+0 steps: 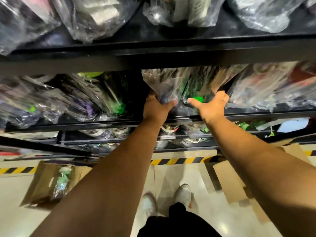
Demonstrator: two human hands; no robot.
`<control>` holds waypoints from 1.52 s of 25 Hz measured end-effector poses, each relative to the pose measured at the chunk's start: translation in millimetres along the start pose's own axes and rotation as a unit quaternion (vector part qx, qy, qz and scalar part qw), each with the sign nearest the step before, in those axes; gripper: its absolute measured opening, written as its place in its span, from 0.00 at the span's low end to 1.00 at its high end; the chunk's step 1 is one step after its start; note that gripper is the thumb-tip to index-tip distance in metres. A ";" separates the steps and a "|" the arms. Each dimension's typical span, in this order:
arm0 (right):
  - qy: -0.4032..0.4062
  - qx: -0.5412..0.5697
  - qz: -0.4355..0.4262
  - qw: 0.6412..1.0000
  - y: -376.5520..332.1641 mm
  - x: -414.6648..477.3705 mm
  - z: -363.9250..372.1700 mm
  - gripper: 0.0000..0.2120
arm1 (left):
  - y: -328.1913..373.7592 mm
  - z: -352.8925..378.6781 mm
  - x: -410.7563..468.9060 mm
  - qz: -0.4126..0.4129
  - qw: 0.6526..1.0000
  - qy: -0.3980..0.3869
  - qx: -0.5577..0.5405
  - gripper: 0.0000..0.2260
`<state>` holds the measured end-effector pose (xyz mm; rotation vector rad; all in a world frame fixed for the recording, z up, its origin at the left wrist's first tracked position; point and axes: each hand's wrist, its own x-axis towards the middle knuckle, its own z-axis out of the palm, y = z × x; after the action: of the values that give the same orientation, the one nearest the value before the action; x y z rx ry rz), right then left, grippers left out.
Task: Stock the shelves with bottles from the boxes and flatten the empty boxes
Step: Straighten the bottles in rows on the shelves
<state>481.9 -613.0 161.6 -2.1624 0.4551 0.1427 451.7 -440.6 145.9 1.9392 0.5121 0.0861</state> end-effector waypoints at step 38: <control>0.043 0.025 0.074 0.996 75.3 -100.8 -116.6 0.37 | 38.2 26.7 -160.6 0.027 0.975 -0.209 0.069 0.40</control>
<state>353.0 -719.4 200.3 -2.0905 0.6619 0.1196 326.1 -538.8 196.3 2.0339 0.1889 -0.3256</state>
